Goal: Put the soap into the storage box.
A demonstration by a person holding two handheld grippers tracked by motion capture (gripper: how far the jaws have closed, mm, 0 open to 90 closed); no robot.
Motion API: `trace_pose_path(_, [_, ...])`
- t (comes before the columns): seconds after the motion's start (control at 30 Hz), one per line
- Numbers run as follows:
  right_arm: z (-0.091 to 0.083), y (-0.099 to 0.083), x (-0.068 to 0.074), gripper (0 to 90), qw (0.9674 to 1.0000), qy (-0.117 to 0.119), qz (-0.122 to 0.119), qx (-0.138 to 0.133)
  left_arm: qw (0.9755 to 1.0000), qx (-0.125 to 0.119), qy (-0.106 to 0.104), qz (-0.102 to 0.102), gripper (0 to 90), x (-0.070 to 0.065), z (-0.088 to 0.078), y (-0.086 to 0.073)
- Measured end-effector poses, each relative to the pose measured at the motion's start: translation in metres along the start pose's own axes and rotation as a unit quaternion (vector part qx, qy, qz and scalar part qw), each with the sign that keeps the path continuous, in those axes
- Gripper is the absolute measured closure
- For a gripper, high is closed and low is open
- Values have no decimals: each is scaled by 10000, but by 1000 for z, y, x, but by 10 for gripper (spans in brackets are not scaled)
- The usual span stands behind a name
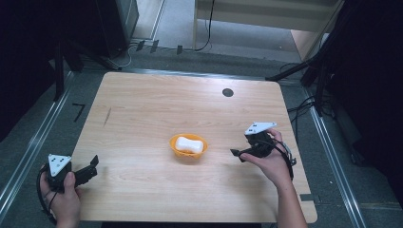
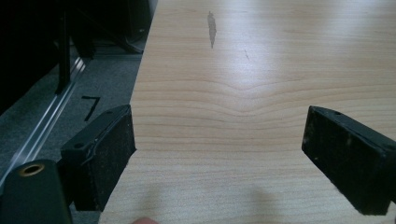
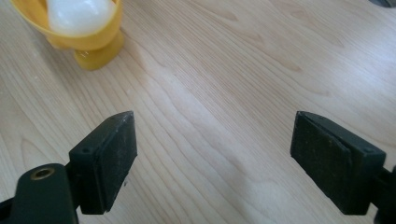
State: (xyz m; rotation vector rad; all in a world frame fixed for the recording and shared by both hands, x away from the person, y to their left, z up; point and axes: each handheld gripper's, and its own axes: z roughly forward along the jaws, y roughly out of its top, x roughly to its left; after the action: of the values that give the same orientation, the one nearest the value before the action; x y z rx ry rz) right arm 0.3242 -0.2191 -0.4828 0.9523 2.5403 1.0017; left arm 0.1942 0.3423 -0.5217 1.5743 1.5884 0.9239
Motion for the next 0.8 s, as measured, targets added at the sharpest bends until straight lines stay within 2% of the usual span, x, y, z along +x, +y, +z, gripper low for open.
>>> trace_pose_path(0.1, [-3, -6, -2, 143, 10000, -24, 90, -5, 10000, -1, -8, 14, 103, 0, 0, 0])
trace_pose_path(0.13, [-6, -13, -5, 139, 9998, -66, 189, -12, 10000, 0, -1, 15, 103, 0, 0, 0])
trace_pose_path(0.3, [-10, -25, -8, 135, 9994, -117, 300, -90, 10000, -4, 3, -5, 103, 0, 0, 0])
trace_pose_path(0.33, [-12, -34, -9, 130, 9991, -130, 382, -90, 10000, -9, -1, -5, 103, 0, 0, 0])
trace_pose_path(0.37, [-12, -34, -9, 130, 9991, -130, 382, -90, 10000, -9, -1, -5, 103, 0, 0, 0])
trace_pose_path(0.5, [-17, -55, -13, 127, 9982, -206, 547, -103, 10000, -16, 40, 13, 114, -1, 0, 0])
trace_pose_path(0.6, [-19, -62, -14, 127, 9977, -221, 632, -123, 10000, -15, 48, 24, 122, -1, -1, 0])
trace_pose_path(0.63, [-22, -70, -16, 127, 9972, -261, 691, -128, 10000, -3, 42, 38, 122, -1, -1, 0])
trace_pose_path(0.8, [-29, -87, -19, 127, 9959, -314, 828, -195, 10000, -14, 48, 42, 123, -1, -1, 0])
